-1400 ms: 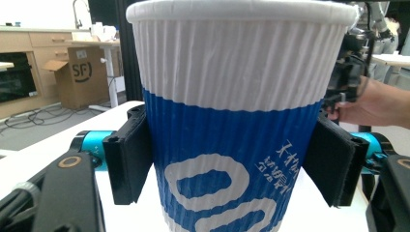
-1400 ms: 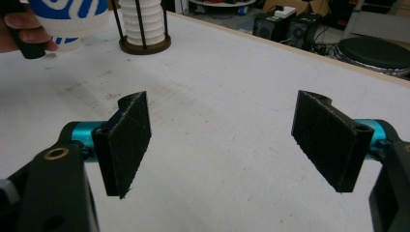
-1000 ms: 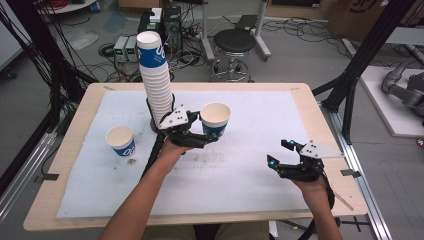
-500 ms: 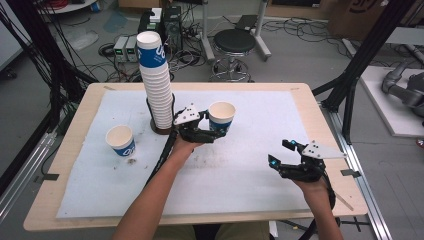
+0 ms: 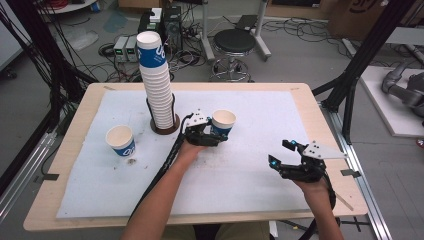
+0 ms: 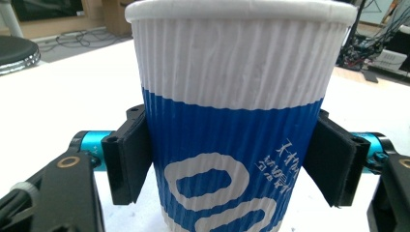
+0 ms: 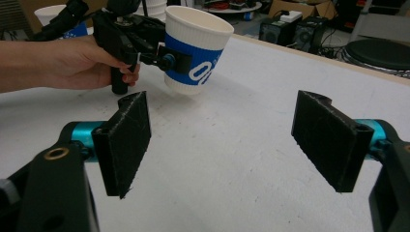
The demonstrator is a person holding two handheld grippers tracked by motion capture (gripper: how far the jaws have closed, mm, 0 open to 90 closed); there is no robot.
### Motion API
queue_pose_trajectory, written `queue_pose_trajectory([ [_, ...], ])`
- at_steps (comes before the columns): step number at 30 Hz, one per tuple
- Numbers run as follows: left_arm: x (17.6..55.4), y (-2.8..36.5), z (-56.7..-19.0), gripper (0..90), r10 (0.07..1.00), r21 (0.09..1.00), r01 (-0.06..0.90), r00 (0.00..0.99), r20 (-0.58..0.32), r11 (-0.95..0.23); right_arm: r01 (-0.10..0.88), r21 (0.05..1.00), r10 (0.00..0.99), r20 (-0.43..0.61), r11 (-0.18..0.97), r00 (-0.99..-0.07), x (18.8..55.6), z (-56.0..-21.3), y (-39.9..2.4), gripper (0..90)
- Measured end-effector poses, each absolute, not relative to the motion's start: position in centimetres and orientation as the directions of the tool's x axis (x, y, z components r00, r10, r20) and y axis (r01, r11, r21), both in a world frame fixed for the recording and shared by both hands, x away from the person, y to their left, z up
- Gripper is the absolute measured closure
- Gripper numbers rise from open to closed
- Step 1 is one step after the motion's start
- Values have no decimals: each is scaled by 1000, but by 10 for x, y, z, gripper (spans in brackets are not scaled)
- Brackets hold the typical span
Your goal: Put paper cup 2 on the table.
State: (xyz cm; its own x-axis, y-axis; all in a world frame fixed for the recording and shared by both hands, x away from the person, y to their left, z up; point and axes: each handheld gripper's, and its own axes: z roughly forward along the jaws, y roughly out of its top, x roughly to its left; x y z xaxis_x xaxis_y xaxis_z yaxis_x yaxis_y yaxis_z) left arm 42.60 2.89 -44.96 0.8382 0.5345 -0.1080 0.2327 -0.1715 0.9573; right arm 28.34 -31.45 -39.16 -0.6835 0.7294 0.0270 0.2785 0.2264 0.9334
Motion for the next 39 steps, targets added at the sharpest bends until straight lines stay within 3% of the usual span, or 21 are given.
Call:
queue_pose_trajectory([
  [7,426,26,-452,257,546,951,240,832,-97,-196,276,934,728,25,228,-685,283,-391,-314,223],
  [14,423,21,-450,261,600,914,281,799,-54,-292,275,935,728,27,225,-685,283,-391,-314,225],
  [21,414,26,-443,259,582,878,263,813,22,-401,271,935,728,21,229,-685,282,-390,-313,225],
  [39,401,40,-449,192,600,879,294,800,-11,-376,278,930,727,19,239,-686,282,-392,-312,224],
])
